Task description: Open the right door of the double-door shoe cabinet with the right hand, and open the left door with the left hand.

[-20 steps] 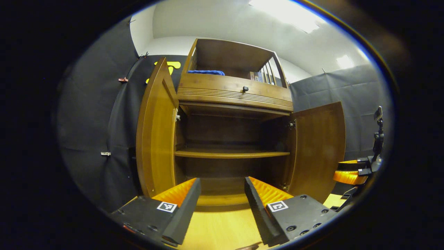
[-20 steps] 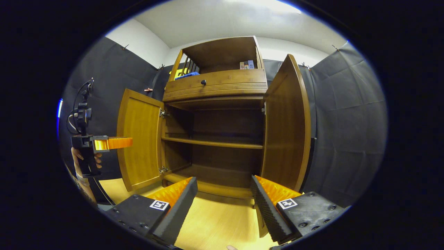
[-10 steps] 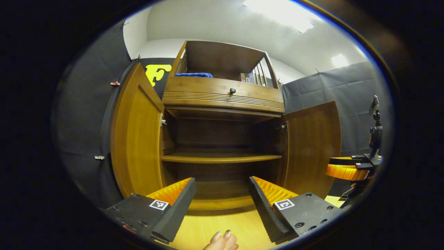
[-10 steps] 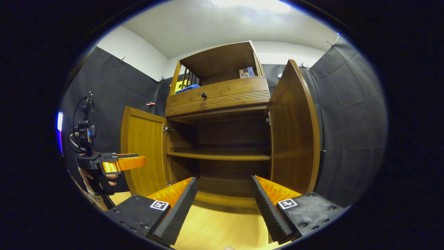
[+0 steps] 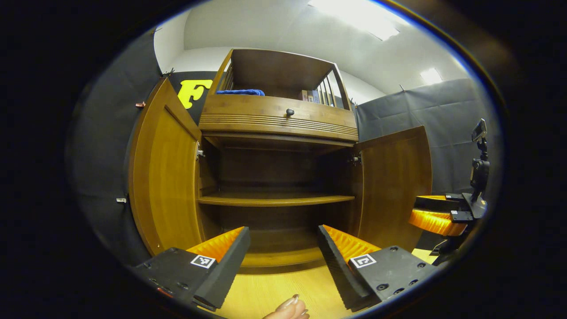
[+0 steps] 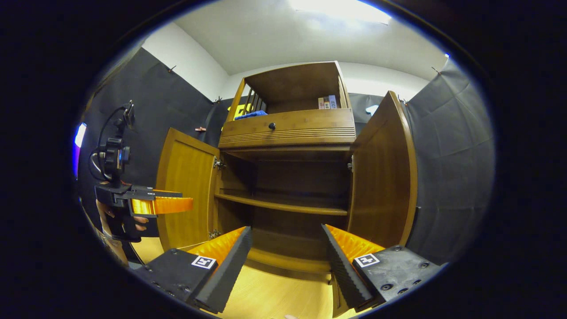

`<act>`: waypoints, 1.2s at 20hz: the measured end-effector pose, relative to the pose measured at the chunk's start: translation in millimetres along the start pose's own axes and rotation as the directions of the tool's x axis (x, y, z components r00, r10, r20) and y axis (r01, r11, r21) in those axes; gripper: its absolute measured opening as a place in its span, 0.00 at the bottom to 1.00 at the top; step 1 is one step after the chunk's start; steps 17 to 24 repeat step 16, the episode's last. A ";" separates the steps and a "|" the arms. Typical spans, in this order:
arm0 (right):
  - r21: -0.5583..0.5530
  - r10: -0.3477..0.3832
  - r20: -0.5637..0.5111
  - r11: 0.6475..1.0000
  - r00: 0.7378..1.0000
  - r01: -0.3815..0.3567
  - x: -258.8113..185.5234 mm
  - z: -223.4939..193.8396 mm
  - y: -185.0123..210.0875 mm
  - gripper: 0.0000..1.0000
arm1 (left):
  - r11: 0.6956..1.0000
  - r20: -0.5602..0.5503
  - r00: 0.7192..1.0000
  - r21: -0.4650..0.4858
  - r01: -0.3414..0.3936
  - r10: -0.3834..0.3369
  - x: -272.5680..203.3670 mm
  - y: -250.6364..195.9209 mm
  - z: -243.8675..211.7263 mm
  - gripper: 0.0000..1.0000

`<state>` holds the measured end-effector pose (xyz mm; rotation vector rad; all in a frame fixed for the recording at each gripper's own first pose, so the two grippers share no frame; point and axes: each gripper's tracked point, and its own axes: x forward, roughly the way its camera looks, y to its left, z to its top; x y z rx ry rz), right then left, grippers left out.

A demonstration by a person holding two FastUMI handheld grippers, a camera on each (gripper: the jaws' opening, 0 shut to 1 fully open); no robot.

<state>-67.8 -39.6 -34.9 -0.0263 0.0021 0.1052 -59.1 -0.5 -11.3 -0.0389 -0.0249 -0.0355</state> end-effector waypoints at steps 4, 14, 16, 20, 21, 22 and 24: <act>-0.021 0.003 0.016 1.000 1.000 -0.003 5.5 -1.2 -0.1 0.97 | 1.000 0.010 1.000 0.004 0.012 -0.013 3.0 -5.4 0.5 0.95; -0.037 0.070 0.023 0.997 0.997 -0.069 23.6 -10.2 19.5 0.97 | 1.000 -0.010 1.000 0.004 0.018 -0.018 -0.8 -9.4 -1.4 0.95; -0.039 0.059 0.033 0.998 0.998 -0.058 26.4 -6.4 16.3 0.97 | 1.000 -0.005 1.000 0.009 0.018 -0.018 0.4 -9.0 -1.1 0.95; -0.039 0.059 0.033 0.998 0.998 -0.058 26.4 -6.4 16.3 0.97 | 1.000 -0.005 1.000 0.009 0.018 -0.018 0.4 -9.0 -1.1 0.95; -0.039 0.059 0.033 0.998 0.998 -0.058 26.4 -6.4 16.3 0.97 | 1.000 -0.005 1.000 0.009 0.018 -0.018 0.4 -9.0 -1.1 0.95; -0.039 0.059 0.033 0.998 0.998 -0.058 26.4 -6.4 16.3 0.97 | 1.000 -0.005 1.000 0.009 0.018 -0.018 0.4 -9.0 -1.1 0.95; -0.039 0.059 0.033 0.998 0.998 -0.058 26.4 -6.4 16.3 0.97 | 1.000 -0.005 1.000 0.009 0.018 -0.018 0.4 -9.0 -1.1 0.95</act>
